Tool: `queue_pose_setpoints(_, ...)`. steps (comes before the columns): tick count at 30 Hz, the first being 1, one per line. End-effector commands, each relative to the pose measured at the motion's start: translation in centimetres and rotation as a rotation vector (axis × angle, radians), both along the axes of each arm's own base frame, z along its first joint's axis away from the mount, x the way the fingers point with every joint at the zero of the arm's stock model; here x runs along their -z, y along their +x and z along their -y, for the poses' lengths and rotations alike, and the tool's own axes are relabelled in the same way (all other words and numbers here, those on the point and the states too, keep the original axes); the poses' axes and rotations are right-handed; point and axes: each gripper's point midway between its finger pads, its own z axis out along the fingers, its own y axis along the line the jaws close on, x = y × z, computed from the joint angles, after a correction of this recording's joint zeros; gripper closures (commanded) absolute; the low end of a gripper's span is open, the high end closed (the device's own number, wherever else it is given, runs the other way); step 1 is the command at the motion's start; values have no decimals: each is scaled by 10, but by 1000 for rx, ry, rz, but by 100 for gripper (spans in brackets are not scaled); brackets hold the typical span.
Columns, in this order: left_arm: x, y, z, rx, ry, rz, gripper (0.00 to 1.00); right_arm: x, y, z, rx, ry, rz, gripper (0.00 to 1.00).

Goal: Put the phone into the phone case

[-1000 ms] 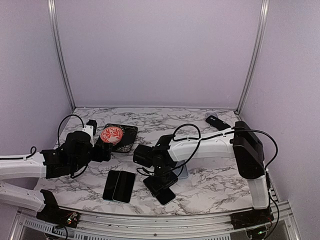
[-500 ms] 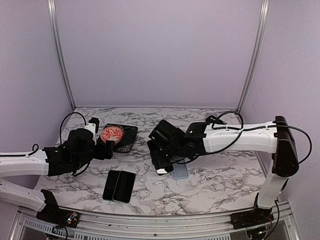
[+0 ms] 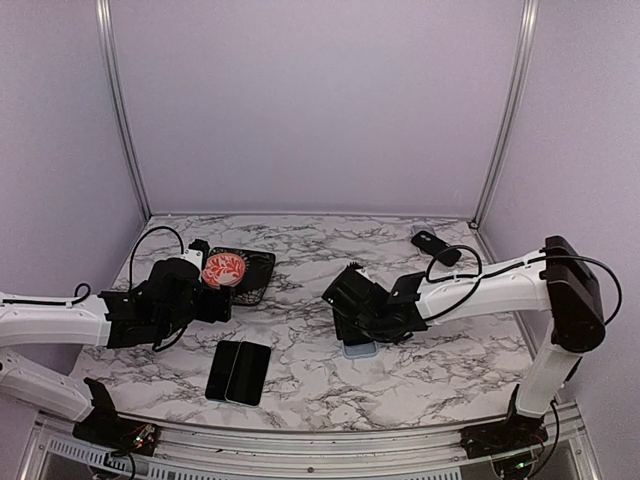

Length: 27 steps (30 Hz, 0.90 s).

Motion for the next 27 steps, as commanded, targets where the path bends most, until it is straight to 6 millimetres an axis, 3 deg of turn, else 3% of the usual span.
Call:
queue_pose_setpoints(1,-15,7,5,0,-21,37,1,-10,14,-15,39,110,30,72)
queue_pose_setpoints(9,-15,7,3,-4,-20,39,1,6,3,-1,73,66,-44,72)
queue_pose_setpoints(13,-15,7,5,2,-21,36,1,14,0,-5,57,89,-79,74)
queue_pose_setpoints(23,-16,7,5,3,-23,37,1,8,-7,3,43,45,-106,74)
queue_pose_setpoints(27,-16,7,3,-2,-21,39,1,15,-10,5,35,53,-112,74)
